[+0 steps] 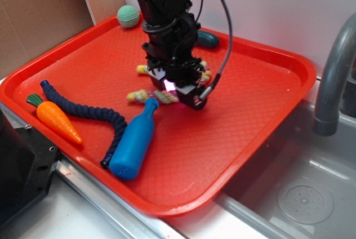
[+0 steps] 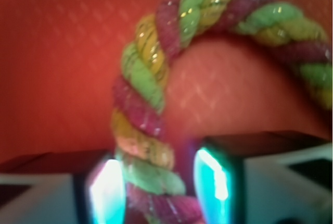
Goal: Grab the multicolored rope.
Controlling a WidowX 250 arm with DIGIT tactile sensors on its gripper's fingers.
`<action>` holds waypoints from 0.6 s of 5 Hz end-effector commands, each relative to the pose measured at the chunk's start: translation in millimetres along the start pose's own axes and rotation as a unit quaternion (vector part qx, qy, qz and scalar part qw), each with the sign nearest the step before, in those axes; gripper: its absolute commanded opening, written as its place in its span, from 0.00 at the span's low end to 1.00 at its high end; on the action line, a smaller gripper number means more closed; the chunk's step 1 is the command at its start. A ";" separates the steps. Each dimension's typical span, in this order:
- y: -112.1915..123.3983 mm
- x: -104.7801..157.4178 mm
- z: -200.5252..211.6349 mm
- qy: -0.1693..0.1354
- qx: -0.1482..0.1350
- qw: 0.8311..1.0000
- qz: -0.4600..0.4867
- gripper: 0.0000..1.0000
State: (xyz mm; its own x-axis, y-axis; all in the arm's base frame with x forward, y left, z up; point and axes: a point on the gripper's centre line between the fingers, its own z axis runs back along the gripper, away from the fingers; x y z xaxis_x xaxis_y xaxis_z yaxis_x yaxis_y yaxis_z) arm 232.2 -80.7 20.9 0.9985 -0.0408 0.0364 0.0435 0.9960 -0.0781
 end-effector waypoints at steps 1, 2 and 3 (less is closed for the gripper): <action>25.1 28.2 54.6 -0.045 0.009 0.998 0.040 0.00; 53.7 25.0 107.9 -0.067 0.013 0.992 0.107 0.00; 79.9 -1.7 162.2 -0.085 0.038 0.975 0.201 0.00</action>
State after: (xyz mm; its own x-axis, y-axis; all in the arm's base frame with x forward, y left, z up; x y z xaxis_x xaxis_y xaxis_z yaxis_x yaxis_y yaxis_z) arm 226.1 10.6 160.5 0.9279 0.3479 0.1338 -0.3472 0.9373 -0.0290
